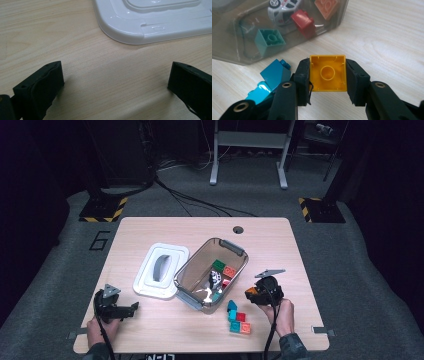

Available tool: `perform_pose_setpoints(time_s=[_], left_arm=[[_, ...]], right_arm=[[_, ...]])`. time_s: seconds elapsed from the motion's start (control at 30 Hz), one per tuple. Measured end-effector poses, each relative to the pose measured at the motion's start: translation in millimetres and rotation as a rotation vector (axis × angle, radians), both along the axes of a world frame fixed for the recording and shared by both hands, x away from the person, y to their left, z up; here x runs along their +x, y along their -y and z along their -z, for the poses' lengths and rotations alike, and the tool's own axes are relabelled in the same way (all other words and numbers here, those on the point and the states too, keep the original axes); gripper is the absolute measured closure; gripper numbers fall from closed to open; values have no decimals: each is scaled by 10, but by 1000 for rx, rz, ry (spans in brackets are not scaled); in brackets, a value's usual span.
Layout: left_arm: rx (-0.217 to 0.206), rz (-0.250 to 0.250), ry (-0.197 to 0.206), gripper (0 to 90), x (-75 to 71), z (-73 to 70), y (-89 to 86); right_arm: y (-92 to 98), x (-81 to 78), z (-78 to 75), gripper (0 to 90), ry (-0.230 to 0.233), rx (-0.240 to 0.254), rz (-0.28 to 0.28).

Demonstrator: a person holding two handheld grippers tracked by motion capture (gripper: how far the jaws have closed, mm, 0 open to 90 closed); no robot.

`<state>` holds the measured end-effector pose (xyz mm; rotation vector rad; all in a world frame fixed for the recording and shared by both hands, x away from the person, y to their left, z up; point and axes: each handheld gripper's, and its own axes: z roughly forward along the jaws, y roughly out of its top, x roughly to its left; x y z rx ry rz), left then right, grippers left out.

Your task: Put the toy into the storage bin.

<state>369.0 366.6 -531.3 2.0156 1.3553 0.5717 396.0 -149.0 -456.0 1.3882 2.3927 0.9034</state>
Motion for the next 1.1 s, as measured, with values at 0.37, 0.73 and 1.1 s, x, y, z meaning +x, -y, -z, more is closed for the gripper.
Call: perform_pose_setpoints(time_s=[0.37, 0.73, 1.1], left_arm=[[0, 1, 0, 0, 0, 0, 0], [0, 0, 0, 0, 0, 0, 0], [-1, 0, 1, 0, 0, 1, 0]], right_arm=[[54, 26, -255, 587, 51, 38, 9], [59, 46, -516, 587, 89, 62, -1], [2, 72, -751, 587, 138, 65, -35]])
